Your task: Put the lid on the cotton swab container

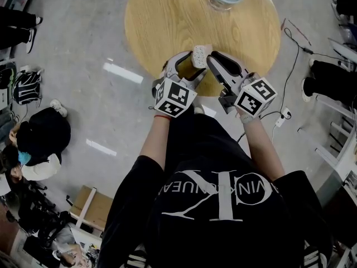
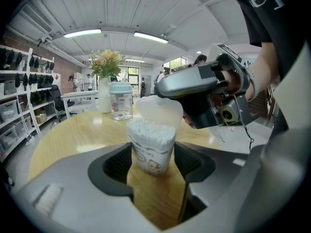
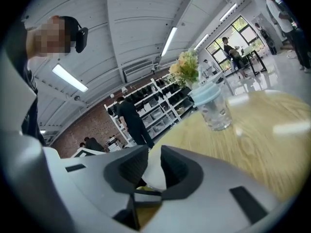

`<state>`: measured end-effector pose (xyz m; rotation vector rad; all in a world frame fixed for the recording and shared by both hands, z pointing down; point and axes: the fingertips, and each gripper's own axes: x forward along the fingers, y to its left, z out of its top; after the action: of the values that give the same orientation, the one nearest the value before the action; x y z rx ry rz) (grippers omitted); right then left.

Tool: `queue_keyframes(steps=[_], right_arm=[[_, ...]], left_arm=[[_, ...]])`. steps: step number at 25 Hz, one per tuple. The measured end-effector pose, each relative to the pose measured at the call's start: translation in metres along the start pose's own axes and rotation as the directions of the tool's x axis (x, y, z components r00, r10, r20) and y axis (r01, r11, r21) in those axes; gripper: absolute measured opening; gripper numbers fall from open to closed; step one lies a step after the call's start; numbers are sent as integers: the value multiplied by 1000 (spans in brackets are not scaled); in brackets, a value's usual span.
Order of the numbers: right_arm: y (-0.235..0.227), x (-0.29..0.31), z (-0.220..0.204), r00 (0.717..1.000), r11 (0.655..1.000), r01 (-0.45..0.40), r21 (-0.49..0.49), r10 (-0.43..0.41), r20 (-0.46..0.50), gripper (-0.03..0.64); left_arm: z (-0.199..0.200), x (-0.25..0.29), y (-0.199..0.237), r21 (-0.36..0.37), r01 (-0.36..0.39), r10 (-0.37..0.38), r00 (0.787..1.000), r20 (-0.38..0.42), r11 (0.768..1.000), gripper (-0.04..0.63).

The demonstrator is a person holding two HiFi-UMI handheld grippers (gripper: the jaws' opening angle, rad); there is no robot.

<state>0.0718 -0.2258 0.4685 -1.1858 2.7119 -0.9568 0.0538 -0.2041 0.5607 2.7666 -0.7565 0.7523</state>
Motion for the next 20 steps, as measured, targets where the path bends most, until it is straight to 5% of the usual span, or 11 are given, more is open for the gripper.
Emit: queue_keyframes(steps=[20], right_arm=[[10, 26, -18, 994, 997, -38, -71, 31, -102, 58]], left_arm=[[0, 0, 0, -10, -16, 16, 1000, 10, 1000, 278]])
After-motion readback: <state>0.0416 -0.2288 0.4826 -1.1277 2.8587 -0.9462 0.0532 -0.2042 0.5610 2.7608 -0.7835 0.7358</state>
